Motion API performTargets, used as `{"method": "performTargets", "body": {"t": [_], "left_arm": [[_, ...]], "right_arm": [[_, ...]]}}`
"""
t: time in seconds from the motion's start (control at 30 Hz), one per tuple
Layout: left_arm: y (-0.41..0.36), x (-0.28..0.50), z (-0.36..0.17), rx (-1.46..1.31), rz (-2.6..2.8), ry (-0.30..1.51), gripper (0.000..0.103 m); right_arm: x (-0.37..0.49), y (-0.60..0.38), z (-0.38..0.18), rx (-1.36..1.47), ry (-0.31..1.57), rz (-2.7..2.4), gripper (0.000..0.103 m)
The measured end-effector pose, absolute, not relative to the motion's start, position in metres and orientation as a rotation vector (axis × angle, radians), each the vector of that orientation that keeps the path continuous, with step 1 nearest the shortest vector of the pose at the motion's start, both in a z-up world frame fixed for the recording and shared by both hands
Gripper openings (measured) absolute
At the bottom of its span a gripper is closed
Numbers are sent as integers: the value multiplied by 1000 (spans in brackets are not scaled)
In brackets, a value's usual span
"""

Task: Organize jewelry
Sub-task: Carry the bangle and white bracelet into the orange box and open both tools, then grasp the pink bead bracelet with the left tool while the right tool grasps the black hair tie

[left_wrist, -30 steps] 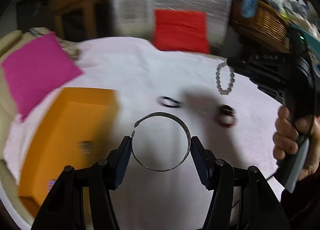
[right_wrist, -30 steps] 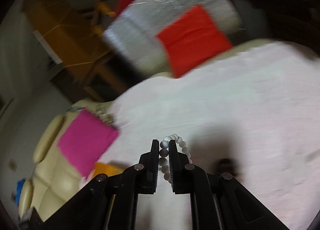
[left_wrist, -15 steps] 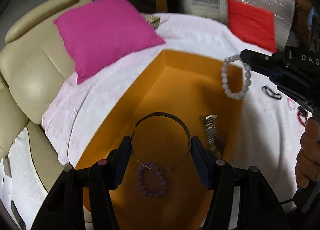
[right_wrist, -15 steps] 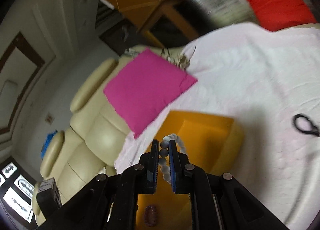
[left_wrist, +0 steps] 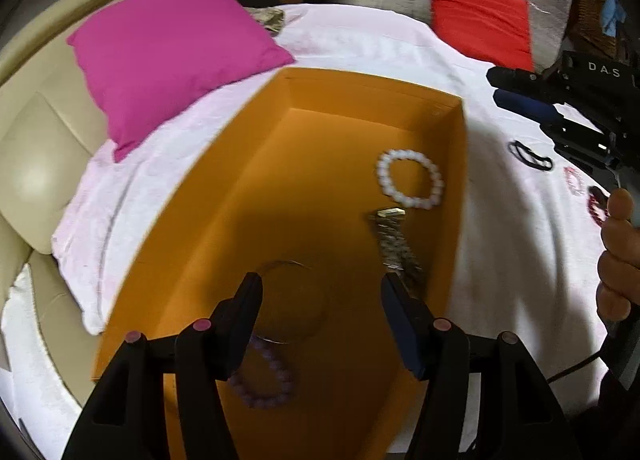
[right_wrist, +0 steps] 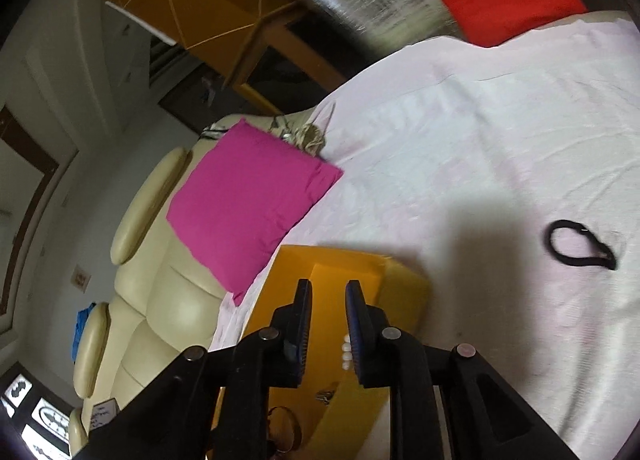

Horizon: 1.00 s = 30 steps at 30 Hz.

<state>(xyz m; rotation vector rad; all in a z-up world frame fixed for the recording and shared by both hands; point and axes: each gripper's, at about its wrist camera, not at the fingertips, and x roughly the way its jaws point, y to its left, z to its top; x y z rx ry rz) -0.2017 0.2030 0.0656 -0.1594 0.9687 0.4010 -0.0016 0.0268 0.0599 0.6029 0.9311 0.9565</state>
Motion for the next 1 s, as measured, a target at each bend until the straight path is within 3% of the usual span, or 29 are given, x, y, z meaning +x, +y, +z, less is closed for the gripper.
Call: {"method": "performTargets", "body": {"t": [0.37, 0.73, 1.0], "left_arm": [[196, -213, 67, -252, 297, 963, 63], [184, -179, 61, -216, 285, 968, 61], [170, -164, 64, -179, 289, 973, 60]], "right_arm": [[6, -39, 67, 584, 931, 862, 20], [38, -173, 61, 705, 919, 613, 20], [74, -234, 19, 695, 1109, 391, 21]]}}
